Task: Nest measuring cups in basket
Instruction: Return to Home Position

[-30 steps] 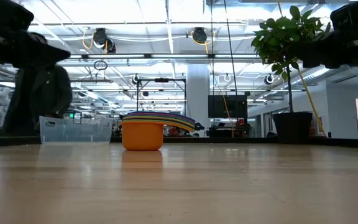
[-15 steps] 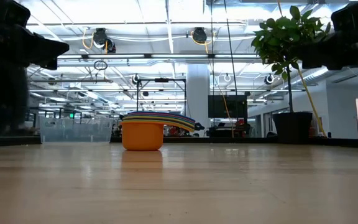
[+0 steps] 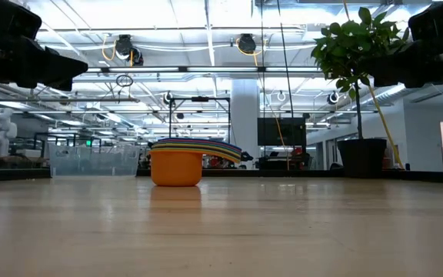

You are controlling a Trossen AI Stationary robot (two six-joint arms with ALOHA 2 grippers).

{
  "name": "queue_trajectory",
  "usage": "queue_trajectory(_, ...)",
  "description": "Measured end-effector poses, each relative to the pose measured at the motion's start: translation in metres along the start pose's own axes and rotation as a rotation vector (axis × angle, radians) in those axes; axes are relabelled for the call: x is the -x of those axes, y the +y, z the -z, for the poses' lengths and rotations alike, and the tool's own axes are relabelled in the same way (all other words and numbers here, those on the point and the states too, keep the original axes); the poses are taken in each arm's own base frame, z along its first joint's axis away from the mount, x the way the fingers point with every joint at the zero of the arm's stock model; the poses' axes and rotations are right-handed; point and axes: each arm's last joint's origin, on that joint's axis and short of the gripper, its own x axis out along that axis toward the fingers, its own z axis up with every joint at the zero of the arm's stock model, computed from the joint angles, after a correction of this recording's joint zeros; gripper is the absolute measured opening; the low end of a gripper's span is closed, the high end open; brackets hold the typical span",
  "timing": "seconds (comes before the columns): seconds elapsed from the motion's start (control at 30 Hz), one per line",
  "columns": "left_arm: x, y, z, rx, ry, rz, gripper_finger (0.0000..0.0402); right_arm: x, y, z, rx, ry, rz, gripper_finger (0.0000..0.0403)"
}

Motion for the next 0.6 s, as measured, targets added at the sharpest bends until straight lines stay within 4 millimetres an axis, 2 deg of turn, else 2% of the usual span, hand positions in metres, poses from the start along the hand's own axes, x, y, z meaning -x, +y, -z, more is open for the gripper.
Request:
queue_trajectory(0.37, -0.0001, 0.0005, -0.0026, 0.005, -0.031, -0.009, 0.0035, -0.0003, 0.0002, 0.0012, -0.030, 0.017, 0.016, 0.0000)
queue_trajectory(0.6, 0.0000, 0.0006, -0.0030, 0.006, -0.035, -0.010, 0.0035, -0.0006, 0.0078, -0.0003, -0.008, 0.012, -0.016, 0.0000)
